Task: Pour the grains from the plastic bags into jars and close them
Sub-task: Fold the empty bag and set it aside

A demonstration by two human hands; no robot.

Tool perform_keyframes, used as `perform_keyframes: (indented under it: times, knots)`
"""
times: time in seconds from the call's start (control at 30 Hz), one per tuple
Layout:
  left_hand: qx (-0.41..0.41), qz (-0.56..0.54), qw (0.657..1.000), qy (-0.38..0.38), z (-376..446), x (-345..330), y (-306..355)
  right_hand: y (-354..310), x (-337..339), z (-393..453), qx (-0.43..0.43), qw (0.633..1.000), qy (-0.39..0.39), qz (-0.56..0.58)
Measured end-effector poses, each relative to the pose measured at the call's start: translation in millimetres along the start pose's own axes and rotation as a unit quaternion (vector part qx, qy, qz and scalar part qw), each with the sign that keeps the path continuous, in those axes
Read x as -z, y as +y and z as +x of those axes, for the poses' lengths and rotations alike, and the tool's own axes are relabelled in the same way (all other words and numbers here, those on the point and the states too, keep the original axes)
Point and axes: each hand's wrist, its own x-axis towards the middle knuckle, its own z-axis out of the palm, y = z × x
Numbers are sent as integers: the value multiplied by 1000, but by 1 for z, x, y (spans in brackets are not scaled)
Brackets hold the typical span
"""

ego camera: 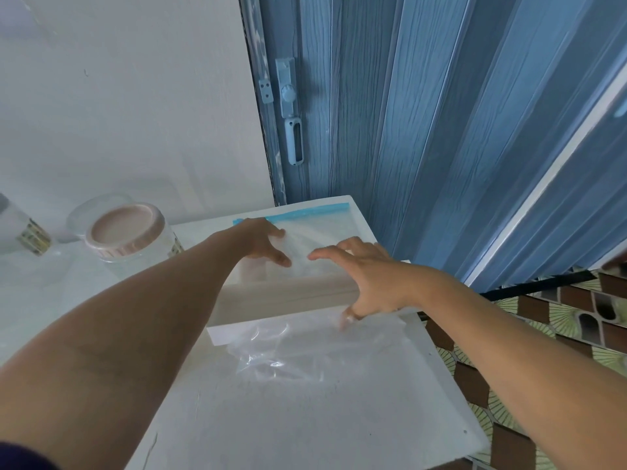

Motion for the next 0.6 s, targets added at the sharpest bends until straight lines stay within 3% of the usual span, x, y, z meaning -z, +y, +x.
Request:
perform_keyframes:
  times: [0.23,0.37,0.6]
  knots:
    - [-5,7,1000,-1,-3,-1,1,-18,-3,7,94,994,32,-39]
    - [-2,-7,1000,-9,-2,-3,-3,-26,-23,16,65,995,-53,-45]
    - [-2,-14,1000,-11,1,-6,-8,-23,-43,17,68,994,-36,-73]
